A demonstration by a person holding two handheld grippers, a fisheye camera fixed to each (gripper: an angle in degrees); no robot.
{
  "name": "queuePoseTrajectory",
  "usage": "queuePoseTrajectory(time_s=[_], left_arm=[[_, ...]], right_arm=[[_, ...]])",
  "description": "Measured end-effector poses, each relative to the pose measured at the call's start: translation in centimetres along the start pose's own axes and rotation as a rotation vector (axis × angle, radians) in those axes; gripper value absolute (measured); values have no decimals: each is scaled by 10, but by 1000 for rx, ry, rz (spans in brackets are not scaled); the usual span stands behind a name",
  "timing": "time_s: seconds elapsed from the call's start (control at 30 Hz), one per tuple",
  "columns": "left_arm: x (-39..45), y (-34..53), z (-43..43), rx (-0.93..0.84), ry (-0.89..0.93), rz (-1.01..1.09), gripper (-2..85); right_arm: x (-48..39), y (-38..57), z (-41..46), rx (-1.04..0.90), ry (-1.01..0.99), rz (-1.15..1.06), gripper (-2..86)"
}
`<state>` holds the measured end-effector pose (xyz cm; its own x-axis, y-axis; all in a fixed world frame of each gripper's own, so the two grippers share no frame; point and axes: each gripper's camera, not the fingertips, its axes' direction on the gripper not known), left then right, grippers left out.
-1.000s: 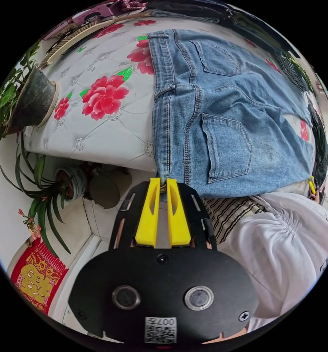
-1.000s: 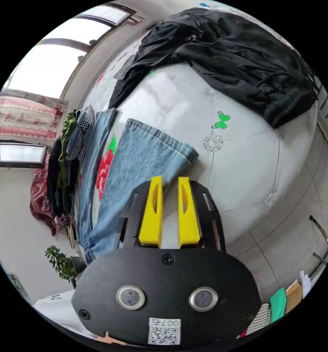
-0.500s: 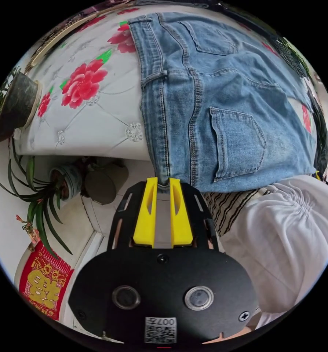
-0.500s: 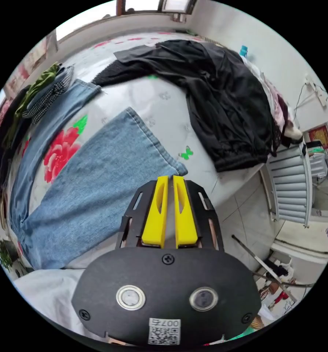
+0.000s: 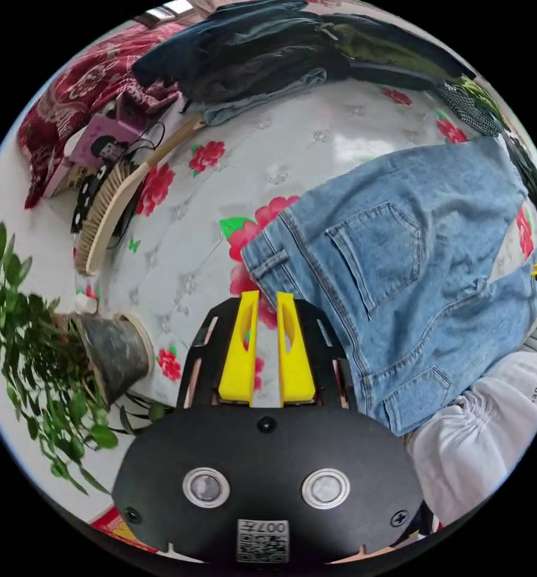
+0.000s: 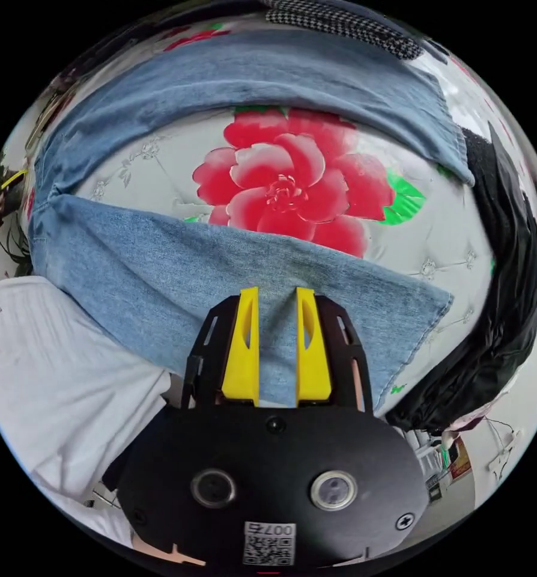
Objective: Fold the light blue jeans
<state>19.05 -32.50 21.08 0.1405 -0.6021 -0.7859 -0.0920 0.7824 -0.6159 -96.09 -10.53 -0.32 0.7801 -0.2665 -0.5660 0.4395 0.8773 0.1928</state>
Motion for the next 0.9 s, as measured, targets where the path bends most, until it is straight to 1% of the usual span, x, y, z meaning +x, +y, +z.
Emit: queuePoseTrajectory(time_s=[0.03, 0.07, 0.1, 0.17, 0.23, 0.27, 0.33, 0.4, 0.47, 0.5, 0.57, 0.6, 0.63, 0.67, 0.7, 0.77, 0.8, 0.9], left_arm=[[0, -32, 5, -1, -20, 47, 71], [0, -61, 11, -14, -5, 92, 87], [1, -75, 14, -23, 7, 117, 92], [9, -122, 29, -98, 40, 238, 106], [23, -144, 47, -186, -7, 346, 106], [30, -152, 47, -206, 14, 426, 104], [32, -162, 48, -249, -12, 472, 96], [32, -166, 50, -270, 63, 512, 83], [27, -171, 50, -276, 103, 505, 80], [27, -172, 50, -277, 110, 504, 79], [28, -171, 49, -271, 112, 517, 78], [28, -171, 49, -270, 111, 519, 77], [29, -170, 48, -269, 110, 519, 76], [30, -169, 48, -269, 107, 519, 75], [30, -169, 48, -269, 105, 518, 74], [31, -167, 47, -272, 101, 509, 66], [31, -165, 47, -271, 100, 506, 63], [31, -155, 42, -259, 82, 474, 18]], right_arm=[[4, -17, -2, -82, -34, 6, 81], [7, -33, -14, -92, -21, -2, 80], [8, -41, -24, -58, -7, -9, 79], [6, -80, -76, 136, 39, -56, 79], [-1, -118, -108, 248, 103, -112, 81], [-7, -147, -122, 288, 165, -161, 82], [-18, -194, -131, 310, 272, -227, 85], [-29, -241, -126, 262, 357, -298, 89], [-48, -292, -112, 153, 464, -421, 92], [-54, -302, -108, 126, 489, -459, 91], [-74, -330, -92, 22, 613, -599, 84], [-77, -336, -87, -14, 642, -625, 82], [-81, -344, -74, -80, 723, -661, 69], [-86, -344, -69, -110, 710, -737, 55], [-87, -345, -69, -129, 695, -760, 47], [-89, -351, -68, -215, 567, -743, 17], [-91, -351, -67, -220, 561, -732, 14], [-105, -333, -60, -176, 681, -719, 2]])
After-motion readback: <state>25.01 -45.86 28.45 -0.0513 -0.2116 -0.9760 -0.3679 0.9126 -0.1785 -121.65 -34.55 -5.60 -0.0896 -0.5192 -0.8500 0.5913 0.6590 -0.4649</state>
